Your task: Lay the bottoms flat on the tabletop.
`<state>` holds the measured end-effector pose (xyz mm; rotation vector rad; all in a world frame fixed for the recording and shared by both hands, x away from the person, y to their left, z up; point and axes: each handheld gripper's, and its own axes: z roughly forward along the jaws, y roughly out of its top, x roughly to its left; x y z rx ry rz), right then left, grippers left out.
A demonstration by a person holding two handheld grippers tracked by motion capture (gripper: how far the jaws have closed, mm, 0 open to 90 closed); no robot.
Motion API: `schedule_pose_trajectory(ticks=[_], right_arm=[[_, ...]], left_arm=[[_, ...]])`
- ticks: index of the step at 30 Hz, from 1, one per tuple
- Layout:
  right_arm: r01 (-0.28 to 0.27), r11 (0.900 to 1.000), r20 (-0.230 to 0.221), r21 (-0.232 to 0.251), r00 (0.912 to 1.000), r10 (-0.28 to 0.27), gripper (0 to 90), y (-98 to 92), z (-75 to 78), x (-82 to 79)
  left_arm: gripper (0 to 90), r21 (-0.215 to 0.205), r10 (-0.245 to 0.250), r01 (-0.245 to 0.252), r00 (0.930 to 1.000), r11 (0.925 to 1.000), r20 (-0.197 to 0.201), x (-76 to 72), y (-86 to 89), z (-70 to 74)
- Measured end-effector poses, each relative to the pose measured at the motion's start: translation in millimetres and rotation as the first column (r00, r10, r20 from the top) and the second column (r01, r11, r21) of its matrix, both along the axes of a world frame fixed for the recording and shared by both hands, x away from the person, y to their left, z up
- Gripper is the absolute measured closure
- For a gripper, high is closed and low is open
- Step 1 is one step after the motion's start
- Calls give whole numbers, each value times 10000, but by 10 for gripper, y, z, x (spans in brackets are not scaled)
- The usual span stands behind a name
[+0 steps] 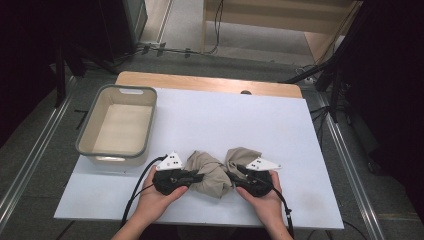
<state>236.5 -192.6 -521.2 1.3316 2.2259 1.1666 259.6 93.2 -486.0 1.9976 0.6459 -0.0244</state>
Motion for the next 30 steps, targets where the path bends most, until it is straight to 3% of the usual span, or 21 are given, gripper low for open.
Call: schedule_pose_trajectory(ticks=[2,3,7,10,14,19,20,23,27,30], right_arm=[[-5,9998,38,-202,10000,5,797,-17,7,-17],[40,9998,47,-205,10000,-39,830,-47,13,-25],[370,9993,492,40,9981,-372,853,-221,84,-66],[927,9951,966,343,9907,-957,855,-397,192,-117],[1435,9885,1311,469,9802,-1485,855,-587,275,-163],[2205,9731,1007,670,9688,-2265,846,-834,230,-196],[2293,9697,951,843,9669,-2369,825,-878,218,-199],[2160,9697,1023,1139,9683,-2277,599,-926,256,-201],[1480,9817,1751,1198,9702,-1677,483,-798,396,-269],[883,9883,1962,1245,9742,-1118,433,-633,431,-310]], left_arm=[[823,-282,-284,286,9995,9992,100,-28,-7,36],[825,-390,-380,386,9991,9985,162,-44,-11,63],[827,-841,-656,695,9967,9940,479,-114,-14,204],[824,-1287,-476,546,9972,9902,568,-112,46,282],[823,-1099,30,22,9989,9939,478,-45,122,248],[850,-710,753,-717,9959,9949,492,52,254,207],[852,-666,869,-835,9950,9943,498,57,286,213],[853,-551,1053,-1026,9933,9932,471,68,330,195],[852,-454,970,-953,9946,9944,379,89,300,142],[852,-427,947,-930,9947,9947,394,82,278,141]])
